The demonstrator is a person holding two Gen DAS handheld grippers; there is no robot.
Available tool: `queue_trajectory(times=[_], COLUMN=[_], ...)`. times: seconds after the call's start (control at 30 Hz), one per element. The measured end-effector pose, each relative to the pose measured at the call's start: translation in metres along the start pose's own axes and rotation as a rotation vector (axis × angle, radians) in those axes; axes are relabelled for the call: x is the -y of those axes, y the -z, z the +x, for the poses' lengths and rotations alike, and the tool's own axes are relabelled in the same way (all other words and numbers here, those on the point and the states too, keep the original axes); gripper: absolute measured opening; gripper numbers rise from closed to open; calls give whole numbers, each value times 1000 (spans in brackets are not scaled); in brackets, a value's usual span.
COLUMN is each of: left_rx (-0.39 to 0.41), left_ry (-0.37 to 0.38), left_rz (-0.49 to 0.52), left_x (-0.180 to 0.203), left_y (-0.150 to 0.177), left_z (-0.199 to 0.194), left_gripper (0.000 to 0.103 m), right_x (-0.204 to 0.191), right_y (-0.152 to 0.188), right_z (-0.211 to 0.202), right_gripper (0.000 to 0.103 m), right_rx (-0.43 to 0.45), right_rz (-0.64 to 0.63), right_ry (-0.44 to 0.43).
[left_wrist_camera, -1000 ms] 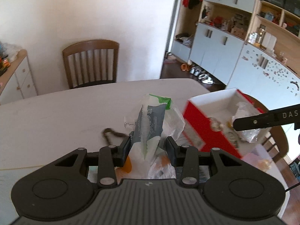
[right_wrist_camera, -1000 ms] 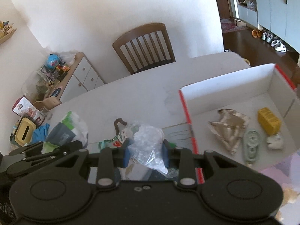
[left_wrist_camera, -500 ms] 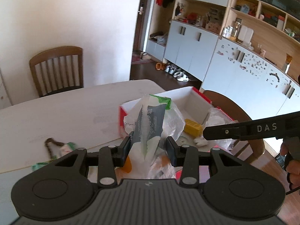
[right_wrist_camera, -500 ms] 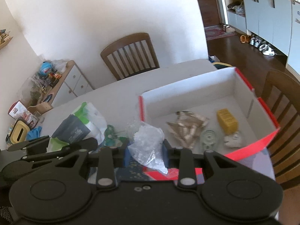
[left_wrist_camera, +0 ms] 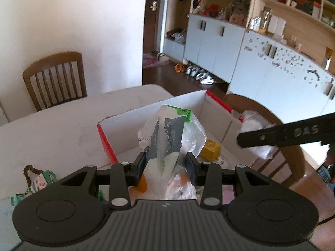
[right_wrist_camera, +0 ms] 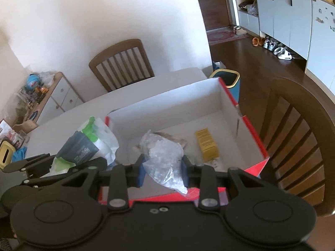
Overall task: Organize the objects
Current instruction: 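Carry the white pack and clear bag with both tools into the red box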
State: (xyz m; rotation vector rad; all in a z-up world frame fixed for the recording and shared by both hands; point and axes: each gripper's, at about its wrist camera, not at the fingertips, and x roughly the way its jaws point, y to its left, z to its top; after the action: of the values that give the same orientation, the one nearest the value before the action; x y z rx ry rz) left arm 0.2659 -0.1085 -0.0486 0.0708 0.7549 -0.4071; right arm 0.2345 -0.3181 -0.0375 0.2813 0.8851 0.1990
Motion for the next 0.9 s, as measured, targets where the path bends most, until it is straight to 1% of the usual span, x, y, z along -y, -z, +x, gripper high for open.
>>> queue_trajectory(times=[0.07, 0.17, 0.37, 0.6, 0.8, 0.9], left_rx=[-16, -34, -94, -170, -208, -232], left_ry=[-1, -14, -13, -11, -6, 0], left_rz=[-18, -15, -15, 2, 44, 46], left_x=[1, 6, 16, 24, 33, 34], left_y=[-4, -6, -5, -1, 1, 2], left_z=[14, 31, 62, 94, 110, 116], left_gripper=[40, 40, 40, 40, 40, 40], right_x=[6, 15, 33, 45, 54, 56], right_y=[-5, -11, -18, -16, -11, -7], right_z=[5, 14, 48, 81, 96, 101], right_gripper=[32, 32, 32, 32, 32, 32], right_rx=[2, -7, -61, -114, -141, -151], right_rz=[-2, -4, 16, 41, 50, 50], right_ry=[-1, 4, 21, 51, 57, 60])
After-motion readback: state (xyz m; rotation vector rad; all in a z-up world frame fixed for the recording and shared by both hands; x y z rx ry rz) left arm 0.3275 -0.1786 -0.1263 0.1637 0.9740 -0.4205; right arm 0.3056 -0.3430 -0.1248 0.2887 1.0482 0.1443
